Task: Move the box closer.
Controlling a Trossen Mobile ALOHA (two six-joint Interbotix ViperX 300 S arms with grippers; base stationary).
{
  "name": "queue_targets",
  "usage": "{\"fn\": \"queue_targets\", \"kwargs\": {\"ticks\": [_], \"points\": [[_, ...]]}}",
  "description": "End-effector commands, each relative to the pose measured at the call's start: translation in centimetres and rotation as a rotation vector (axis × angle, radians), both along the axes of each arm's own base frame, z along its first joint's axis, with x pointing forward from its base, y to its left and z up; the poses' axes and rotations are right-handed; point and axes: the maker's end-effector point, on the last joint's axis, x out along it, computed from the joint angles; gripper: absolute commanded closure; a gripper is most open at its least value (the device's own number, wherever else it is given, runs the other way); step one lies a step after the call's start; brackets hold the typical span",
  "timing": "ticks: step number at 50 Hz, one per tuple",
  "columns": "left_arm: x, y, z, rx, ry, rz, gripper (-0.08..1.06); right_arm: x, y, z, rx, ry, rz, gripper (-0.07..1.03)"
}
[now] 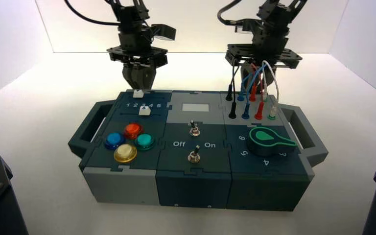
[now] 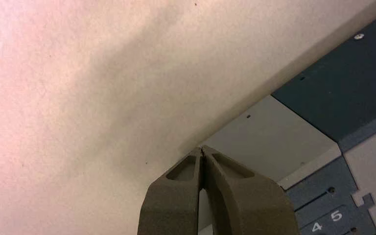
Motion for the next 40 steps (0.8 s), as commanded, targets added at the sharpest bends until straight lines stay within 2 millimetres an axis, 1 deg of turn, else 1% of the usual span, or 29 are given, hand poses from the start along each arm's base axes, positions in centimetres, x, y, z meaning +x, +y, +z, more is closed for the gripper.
{"fn": "queue_targets", "kwargs": {"ticks": [1, 2, 3, 8, 11, 12, 15, 17, 21, 23, 25, 26, 28, 30, 36, 40], "points": [[0.6, -0.6, 1.3, -0.025, -0.058, -0.014, 1.00, 0.8, 1.1, 1.0, 0.027, -0.054, 0.007, 0.98], [1.5, -0.8, 1.3, -0.025, -0.082, -0.021, 1.00, 1.7, 1.3, 1.0, 0.028, -0.071, 0.009, 0.98], [1.9, -0.9, 1.4, -0.027, -0.090, -0.022, 1.00, 2.0, 1.4, 1.0, 0.029, -0.070, 0.007, 0.98], [3.3, -1.7, 2.4, -0.037, -0.106, -0.027, 1.00, 2.8, 1.8, 1.4, 0.024, -0.052, 0.020, 0.98], [4.2, -2.2, 3.8, -0.044, -0.109, -0.033, 1.00, 2.9, 1.9, 2.1, 0.018, -0.037, 0.032, 0.98], [4.2, -2.3, 4.0, -0.044, -0.105, -0.034, 1.00, 2.9, 2.1, 2.5, 0.018, -0.038, 0.040, 0.98], [4.6, -2.6, 5.6, -0.053, -0.115, -0.038, 1.00, 2.8, 2.2, 3.4, 0.022, -0.041, 0.046, 0.98], [4.7, -2.6, 6.5, -0.058, -0.122, -0.038, 1.00, 2.7, 2.2, 4.4, 0.029, -0.051, 0.045, 0.98], [4.2, -2.5, 8.4, -0.066, -0.132, -0.038, 1.00, 2.3, 2.1, 6.1, 0.039, -0.059, 0.049, 0.98], [3.8, -2.3, 9.0, -0.068, -0.134, -0.036, 1.01, 1.9, 2.0, 6.8, 0.039, -0.053, 0.053, 0.98], [3.4, -2.1, 9.6, -0.069, -0.133, -0.035, 1.01, 1.3, 1.8, 7.8, 0.038, -0.039, 0.056, 0.98], [3.0, -1.8, 10.3, -0.071, -0.134, -0.037, 1.01, 0.8, 1.6, 8.5, 0.039, -0.032, 0.062, 0.98], [2.5, -1.6, 10.9, -0.071, -0.132, -0.037, 1.00, 0.4, 1.4, 8.9, 0.038, -0.024, 0.062, 0.98], [1.9, -1.3, 11.5, -0.072, -0.132, -0.037, 1.01, -0.3, 1.2, 10.0, 0.040, -0.019, 0.068, 0.98], [-0.6, -0.1, 13.3, -0.066, -0.110, -0.029, 1.01, -2.3, 0.6, 12.7, 0.051, -0.006, 0.069, 0.98], [-2.3, 0.7, 14.4, -0.063, -0.096, -0.015, 1.01, -4.3, 0.1, 14.3, 0.061, 0.032, 0.070, 0.98]]}}
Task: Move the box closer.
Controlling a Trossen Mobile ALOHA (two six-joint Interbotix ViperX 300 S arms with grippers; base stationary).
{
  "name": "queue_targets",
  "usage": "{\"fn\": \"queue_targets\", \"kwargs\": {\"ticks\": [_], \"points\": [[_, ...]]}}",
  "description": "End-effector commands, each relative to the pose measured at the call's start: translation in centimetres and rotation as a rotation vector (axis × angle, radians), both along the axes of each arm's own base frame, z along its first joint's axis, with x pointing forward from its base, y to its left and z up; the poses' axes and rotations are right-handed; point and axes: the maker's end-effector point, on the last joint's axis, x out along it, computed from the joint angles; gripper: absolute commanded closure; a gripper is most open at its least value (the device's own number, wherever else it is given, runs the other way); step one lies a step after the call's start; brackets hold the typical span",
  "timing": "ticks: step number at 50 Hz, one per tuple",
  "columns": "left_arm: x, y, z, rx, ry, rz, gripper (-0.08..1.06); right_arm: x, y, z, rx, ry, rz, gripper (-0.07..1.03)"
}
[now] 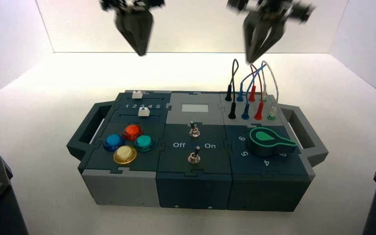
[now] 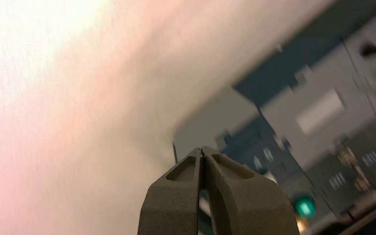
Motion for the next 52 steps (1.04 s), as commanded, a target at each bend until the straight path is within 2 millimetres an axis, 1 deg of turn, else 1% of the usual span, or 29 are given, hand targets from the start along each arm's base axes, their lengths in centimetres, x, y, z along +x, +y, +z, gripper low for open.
{"fn": "queue_targets", "kwargs": {"ticks": [1, 2, 3, 4, 7, 8, 9, 13, 14, 18, 27, 31, 37, 52], "points": [[-2.2, 0.9, 3.2, -0.017, -0.023, 0.008, 1.01, -2.1, -0.3, 3.2, 0.032, 0.006, 0.005, 0.98], [-2.5, 1.1, 3.3, -0.016, -0.020, 0.010, 1.01, -2.7, -0.5, 3.5, 0.034, 0.015, 0.004, 0.98], [-3.0, 1.3, 3.5, -0.012, -0.011, 0.011, 1.01, -3.2, -0.6, 3.9, 0.040, 0.019, 0.006, 0.98], [-4.1, 1.7, 4.1, -0.011, -0.003, 0.016, 1.01, -4.0, -0.8, 4.3, 0.047, 0.029, 0.005, 0.98], [-5.4, 2.1, 4.6, -0.010, 0.003, 0.022, 1.01, -5.4, -1.0, 4.9, 0.067, 0.035, 0.004, 0.98], [-6.0, 2.2, 4.8, -0.009, 0.007, 0.021, 1.01, -6.3, -1.1, 5.1, 0.082, 0.038, 0.002, 0.98], [-6.6, 2.3, 4.9, -0.007, 0.012, 0.020, 1.01, -6.6, -1.2, 5.1, 0.087, 0.040, 0.001, 0.98], [-8.5, 2.6, 5.4, -0.005, 0.020, 0.015, 1.01, -8.9, -1.6, 5.5, 0.123, 0.051, -0.003, 0.98], [-8.9, 2.7, 5.5, -0.003, 0.020, 0.016, 1.01, -9.2, -1.7, 5.6, 0.127, 0.049, -0.002, 0.98], [-10.2, 3.0, 6.0, -0.007, 0.018, 0.032, 1.00, -11.3, -2.3, 5.4, 0.144, 0.063, 0.000, 0.98], [-12.4, 4.0, 6.8, -0.026, 0.000, 0.080, 1.01, -13.9, -3.4, 4.5, 0.155, 0.054, 0.009, 0.98], [-13.3, 4.5, 6.7, -0.034, -0.010, 0.096, 1.01, -14.4, -3.6, 4.1, 0.156, 0.043, 0.027, 0.98], [-13.8, 4.9, 6.8, -0.046, -0.030, 0.113, 1.01, -14.3, -3.7, 4.0, 0.154, 0.027, 0.040, 0.98], [-13.9, 5.0, 7.1, -0.055, -0.042, 0.135, 1.00, -14.0, -3.6, 4.2, 0.158, 0.004, 0.053, 0.98]]}}
